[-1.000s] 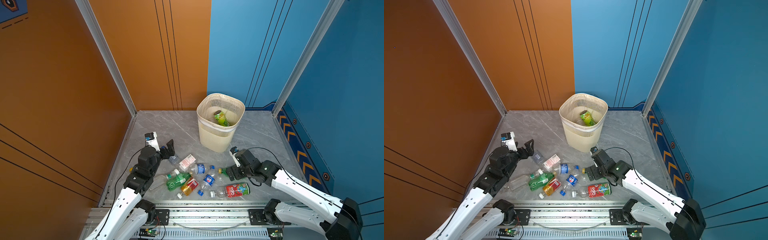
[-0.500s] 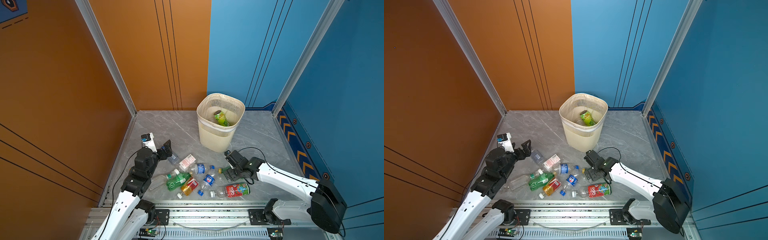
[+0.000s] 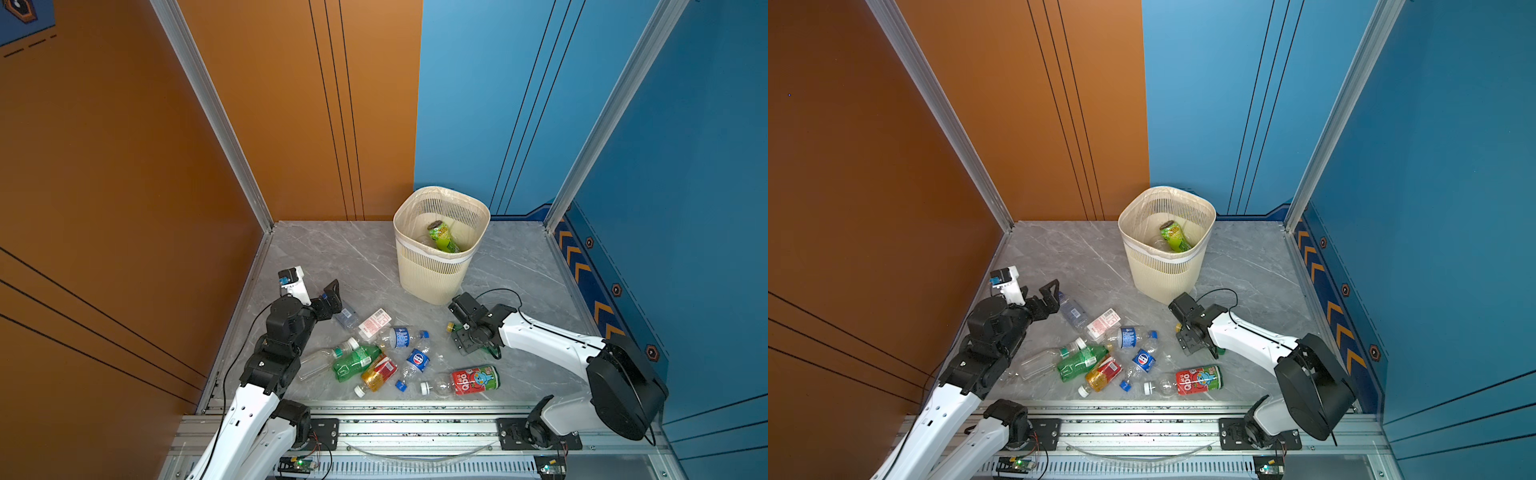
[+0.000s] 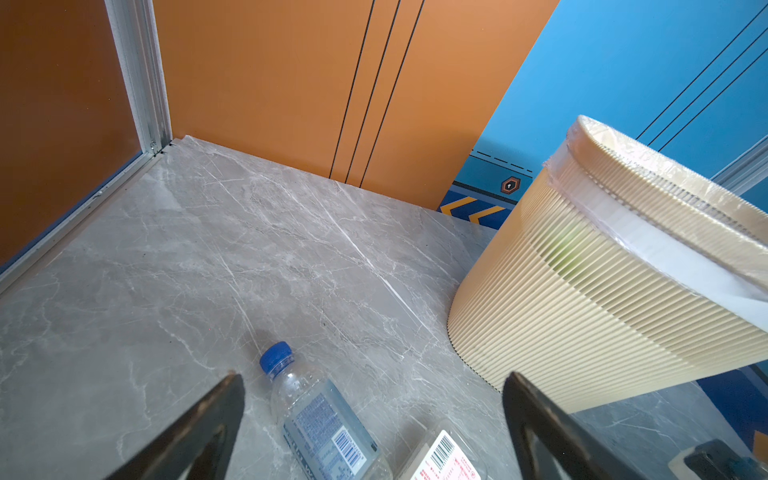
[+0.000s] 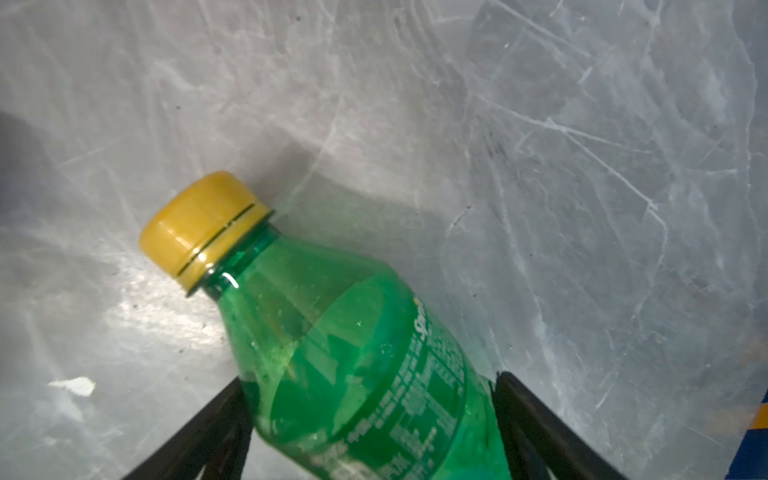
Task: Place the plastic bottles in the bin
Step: 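Withdraw the left gripper while the right gripper grasps the green yellow-capped Sprite bottle, then lift the green Sprite bottle with the right gripper over the wastebasket and release it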
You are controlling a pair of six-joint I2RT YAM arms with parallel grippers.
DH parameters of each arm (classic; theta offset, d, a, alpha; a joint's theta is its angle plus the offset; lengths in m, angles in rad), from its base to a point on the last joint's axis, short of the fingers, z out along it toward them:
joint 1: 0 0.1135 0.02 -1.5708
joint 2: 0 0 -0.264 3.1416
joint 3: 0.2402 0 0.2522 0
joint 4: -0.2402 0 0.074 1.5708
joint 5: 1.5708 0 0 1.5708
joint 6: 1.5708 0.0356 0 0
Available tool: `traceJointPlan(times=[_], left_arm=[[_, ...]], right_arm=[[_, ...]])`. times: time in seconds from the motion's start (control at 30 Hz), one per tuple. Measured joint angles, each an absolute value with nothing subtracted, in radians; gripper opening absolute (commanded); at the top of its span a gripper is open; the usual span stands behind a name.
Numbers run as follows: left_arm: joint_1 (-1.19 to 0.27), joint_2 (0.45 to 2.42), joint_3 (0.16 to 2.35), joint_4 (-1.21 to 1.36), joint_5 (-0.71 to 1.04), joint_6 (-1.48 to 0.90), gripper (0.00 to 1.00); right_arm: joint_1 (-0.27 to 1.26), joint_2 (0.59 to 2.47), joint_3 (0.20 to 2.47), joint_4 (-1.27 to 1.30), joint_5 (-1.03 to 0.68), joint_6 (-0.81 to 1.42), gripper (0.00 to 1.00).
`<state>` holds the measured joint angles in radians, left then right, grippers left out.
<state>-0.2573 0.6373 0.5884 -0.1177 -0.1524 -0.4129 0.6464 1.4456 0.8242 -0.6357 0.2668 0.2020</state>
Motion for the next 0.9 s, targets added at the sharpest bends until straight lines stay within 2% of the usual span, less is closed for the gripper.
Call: traceJointPlan(times=[0.23, 0.43, 0.67, 0.77, 0.83, 0.9], left_arm=[[-0.244, 0.633, 0.584, -0.122, -0.148, -0.421, 0.98], [-0.24, 0.627, 0.572, -0.126, -0.145, -0.428, 0.98], [-0.223, 0.604, 0.572, -0.132, -0.144, -0.428, 0.98], [-0.216, 0.603, 0.572, -0.133, -0.141, -0.428, 0.98], [-0.213, 0.603, 0.572, -0.133, -0.14, -0.428, 0.97], [-0.209, 0.603, 0.572, -0.133, -0.138, -0.428, 0.98]], right_arm=[[0.575, 1.488, 0.856, -0.637, 0.254, 0.202, 0.89], [0.574, 1.536, 0.899, -0.639, 0.255, 0.197, 0.78], [0.574, 1.588, 0.941, -0.641, 0.256, 0.199, 0.89], [0.575, 1.592, 0.941, -0.648, 0.254, 0.205, 0.9], [0.578, 1.592, 0.941, -0.648, 0.254, 0.211, 0.88], [0.582, 1.592, 0.938, -0.648, 0.253, 0.216, 0.81]])
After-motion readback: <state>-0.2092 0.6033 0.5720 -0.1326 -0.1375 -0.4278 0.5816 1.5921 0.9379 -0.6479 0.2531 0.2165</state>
